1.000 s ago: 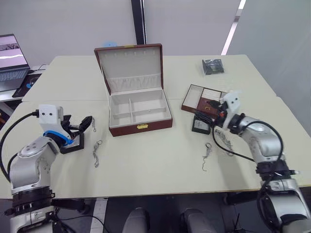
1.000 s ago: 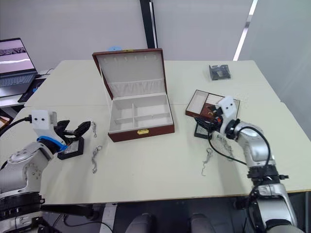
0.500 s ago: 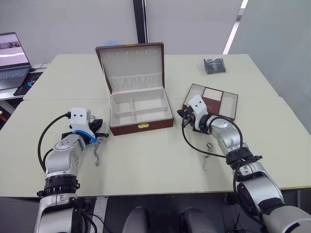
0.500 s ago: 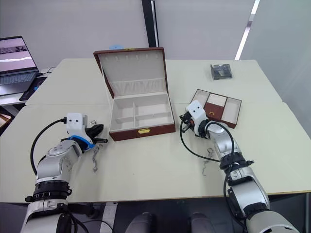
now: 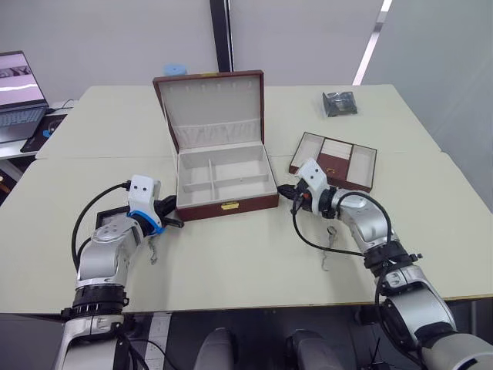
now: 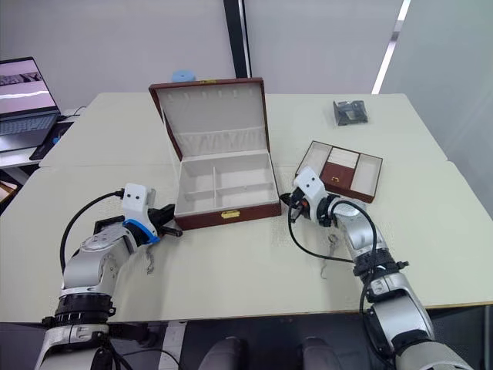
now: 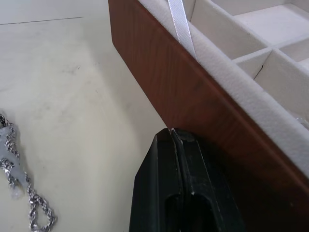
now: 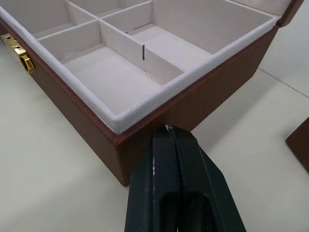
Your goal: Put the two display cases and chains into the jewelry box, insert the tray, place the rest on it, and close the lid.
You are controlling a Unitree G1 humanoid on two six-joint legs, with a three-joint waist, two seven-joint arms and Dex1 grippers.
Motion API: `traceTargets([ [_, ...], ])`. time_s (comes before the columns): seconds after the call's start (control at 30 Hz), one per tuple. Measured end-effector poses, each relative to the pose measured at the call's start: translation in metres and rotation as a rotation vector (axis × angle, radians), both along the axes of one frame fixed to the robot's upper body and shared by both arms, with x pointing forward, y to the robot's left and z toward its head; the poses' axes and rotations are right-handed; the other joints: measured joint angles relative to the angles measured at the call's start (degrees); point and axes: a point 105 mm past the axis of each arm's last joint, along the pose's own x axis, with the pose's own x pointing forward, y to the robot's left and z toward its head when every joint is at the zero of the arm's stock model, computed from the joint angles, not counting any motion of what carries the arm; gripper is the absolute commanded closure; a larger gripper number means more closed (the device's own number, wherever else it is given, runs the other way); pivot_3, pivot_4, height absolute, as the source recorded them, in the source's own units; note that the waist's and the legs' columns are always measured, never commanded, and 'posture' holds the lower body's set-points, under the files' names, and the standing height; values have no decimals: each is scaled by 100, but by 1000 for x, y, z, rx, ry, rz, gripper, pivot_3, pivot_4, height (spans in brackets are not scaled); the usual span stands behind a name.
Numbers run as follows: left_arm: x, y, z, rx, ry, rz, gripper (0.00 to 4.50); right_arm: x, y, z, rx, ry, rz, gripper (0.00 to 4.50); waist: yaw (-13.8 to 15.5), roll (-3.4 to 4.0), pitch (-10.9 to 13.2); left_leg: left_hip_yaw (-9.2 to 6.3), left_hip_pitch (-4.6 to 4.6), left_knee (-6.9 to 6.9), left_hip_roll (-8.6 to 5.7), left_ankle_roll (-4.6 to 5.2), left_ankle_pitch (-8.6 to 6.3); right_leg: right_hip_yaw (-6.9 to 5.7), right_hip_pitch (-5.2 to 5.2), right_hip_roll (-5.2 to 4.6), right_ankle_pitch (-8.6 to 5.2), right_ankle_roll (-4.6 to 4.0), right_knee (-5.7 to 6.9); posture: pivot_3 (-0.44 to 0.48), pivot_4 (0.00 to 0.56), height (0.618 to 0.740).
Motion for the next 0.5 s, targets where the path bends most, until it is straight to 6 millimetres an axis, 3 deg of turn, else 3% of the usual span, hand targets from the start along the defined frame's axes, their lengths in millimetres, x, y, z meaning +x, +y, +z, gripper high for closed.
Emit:
traceTargets([
  [0.2,-8,-5,-2,11,21,-44,4500,-23,-5,-4,-7,36,59,4488,1,-1,-1,-4,1,0,1,0,0,0,3,3,0,0,-1,0,150,740],
  [0.5,-11,-8,-2,20,36,-58,4500,-32,-8,-7,-14,56,55,4488,3,-3,-3,-8,5,0,-1,0,0,0,10,7,0,0,-2,0,150,740],
])
